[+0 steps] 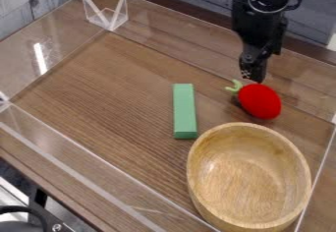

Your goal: Move the red object to the right side of the table

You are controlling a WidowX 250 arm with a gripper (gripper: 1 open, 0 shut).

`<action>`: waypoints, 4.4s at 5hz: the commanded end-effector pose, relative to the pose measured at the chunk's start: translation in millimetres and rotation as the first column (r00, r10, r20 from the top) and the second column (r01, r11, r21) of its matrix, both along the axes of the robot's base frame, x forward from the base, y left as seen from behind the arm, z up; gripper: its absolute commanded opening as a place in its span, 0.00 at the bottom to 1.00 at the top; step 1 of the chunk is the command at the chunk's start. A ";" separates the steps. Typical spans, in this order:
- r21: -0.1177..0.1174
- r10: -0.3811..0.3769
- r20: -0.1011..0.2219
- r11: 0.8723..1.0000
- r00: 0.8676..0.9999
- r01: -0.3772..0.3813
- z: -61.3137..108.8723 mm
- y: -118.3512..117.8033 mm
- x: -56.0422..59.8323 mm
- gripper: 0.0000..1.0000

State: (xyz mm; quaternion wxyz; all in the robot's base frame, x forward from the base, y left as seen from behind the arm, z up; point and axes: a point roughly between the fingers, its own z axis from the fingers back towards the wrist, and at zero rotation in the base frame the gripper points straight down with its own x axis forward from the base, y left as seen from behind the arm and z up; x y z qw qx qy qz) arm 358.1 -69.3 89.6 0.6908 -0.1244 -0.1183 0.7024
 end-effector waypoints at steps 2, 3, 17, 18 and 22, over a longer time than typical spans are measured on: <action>0.011 0.007 0.041 1.000 0.999 -0.007 11.2 5.5 17.4 1.00; 0.020 -0.053 0.031 0.998 0.998 0.053 8.8 11.0 18.6 1.00; 0.166 -0.096 -0.043 0.981 0.994 0.102 58.3 175.0 16.4 1.00; 0.208 -0.097 -0.059 0.972 0.994 0.107 58.3 189.3 14.1 1.00; 0.402 -0.496 -0.142 0.762 0.857 0.508 36.1 216.6 10.9 1.00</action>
